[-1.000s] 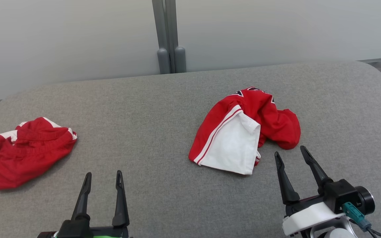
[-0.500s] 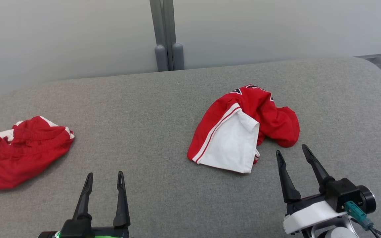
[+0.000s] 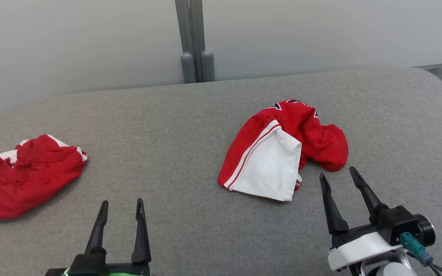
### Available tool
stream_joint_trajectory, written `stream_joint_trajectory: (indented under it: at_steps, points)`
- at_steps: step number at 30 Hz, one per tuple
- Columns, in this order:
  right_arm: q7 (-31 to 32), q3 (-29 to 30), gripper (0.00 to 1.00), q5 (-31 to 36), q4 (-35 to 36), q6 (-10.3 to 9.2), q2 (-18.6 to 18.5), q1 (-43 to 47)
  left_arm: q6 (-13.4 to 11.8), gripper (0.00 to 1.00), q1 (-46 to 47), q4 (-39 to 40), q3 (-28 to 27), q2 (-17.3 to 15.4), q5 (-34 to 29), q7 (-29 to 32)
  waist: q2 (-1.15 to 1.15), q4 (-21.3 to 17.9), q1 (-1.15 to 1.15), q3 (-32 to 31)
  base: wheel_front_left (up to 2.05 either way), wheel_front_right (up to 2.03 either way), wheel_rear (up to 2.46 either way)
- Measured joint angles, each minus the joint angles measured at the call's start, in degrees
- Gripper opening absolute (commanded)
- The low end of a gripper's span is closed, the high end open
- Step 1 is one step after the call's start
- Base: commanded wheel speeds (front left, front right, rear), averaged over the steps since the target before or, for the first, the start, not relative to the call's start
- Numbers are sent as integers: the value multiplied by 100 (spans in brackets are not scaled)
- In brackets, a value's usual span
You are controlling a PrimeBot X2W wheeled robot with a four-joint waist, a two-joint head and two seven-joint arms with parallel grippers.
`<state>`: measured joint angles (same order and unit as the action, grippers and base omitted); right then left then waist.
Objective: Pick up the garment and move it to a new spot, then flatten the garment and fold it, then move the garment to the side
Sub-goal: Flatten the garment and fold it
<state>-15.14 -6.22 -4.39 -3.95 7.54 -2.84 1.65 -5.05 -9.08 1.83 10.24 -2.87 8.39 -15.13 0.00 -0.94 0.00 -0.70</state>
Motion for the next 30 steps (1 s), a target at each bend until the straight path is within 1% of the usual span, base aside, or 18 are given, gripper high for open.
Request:
stream_joint_trajectory:
  at_steps: [2, 5, 12, 14, 17, 21, 23, 25, 27, 30]
  points:
    - [0, -12, 100, -2, 4, 0, -1, -25, 82, 100, 8, -40, 33, 0, 126, 0, 0, -11, 0, 25, 0, 0, 0]
    - [0, -66, 100, 5, 25, 0, 0, -113, 341, 100, 157, -326, 178, 1, 344, -1, 0, -37, 0, 103, 0, 0, 0]
    - [-1, -114, 100, 124, 130, 0, 1, -433, 743, 100, 933, -1549, 557, 4, 980, 0, 0, -184, 0, 395, 0, 0, 0]
    - [0, -97, 100, 146, 179, 0, 0, -570, 892, 100, 1256, -1946, 775, 4, 1261, 0, 0, -235, 0, 537, 0, 0, 0]
    - [0, -98, 100, 159, 225, 0, -1, -747, 1061, 100, 1719, -2525, 1113, 8, 1469, 0, 0, -315, 0, 758, 0, 0, 0]
    - [0, -111, 100, 171, 292, 0, -2, -959, 1180, 100, 2317, -3139, 1445, 10, 2148, 4, 0, -457, 0, 1065, 0, 0, 0]
    - [0, -98, 100, 171, 328, 0, -2, -1051, 1214, 100, 2544, -3300, 1593, 12, 2805, 107, 0, -539, 1, 1209, 0, 0, 0]
    - [0, -92, 100, 157, 364, 0, -3, -1134, 1221, 100, 2788, -3494, 1740, 16, 3250, 236, 0, -637, 1, 1367, 0, 0, 0]
    - [0, -87, 100, 147, 393, 0, -2, -1182, 1234, 100, 2989, -3683, 1806, 18, 3544, 316, 0, -729, 1, 1500, 0, 0, 0]
    - [0, -49, 100, 100, 405, 0, -4, -1215, 1233, 100, 3263, -3895, 1884, -16, 3822, 338, 0, -886, 1, 1685, 0, 0, 0]
